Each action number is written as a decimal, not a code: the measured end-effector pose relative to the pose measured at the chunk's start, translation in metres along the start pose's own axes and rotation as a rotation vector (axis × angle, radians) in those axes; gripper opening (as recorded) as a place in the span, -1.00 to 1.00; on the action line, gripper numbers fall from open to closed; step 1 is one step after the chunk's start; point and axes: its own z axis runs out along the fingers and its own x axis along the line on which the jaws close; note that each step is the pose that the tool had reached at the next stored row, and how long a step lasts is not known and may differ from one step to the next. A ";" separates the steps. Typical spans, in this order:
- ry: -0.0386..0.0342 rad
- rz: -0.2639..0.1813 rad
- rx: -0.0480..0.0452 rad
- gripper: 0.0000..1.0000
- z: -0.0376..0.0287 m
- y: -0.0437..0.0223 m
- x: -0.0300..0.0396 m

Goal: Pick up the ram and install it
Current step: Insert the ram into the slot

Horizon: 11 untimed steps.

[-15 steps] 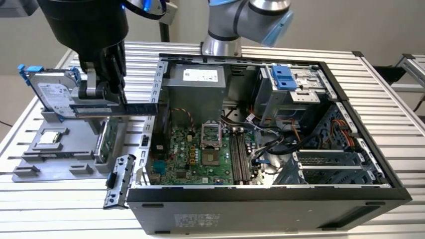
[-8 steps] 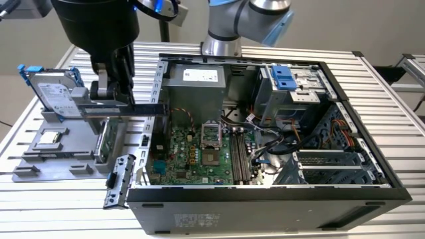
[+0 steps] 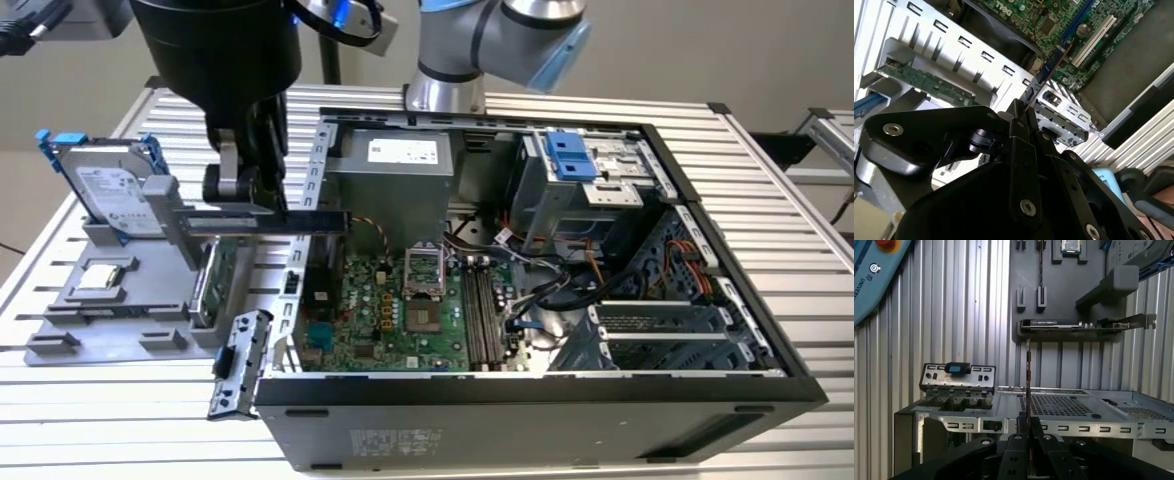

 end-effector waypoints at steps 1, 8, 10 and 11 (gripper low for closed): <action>-0.0001 0.002 0.0001 -1.00 0.0002 -0.0015 0.0000; -0.0001 0.014 0.0003 -1.00 0.0009 -0.0122 0.0002; -0.0003 0.022 0.0005 -1.00 0.0013 -0.0144 0.0003; -0.0004 0.026 0.0006 -1.00 0.0014 -0.0155 0.0003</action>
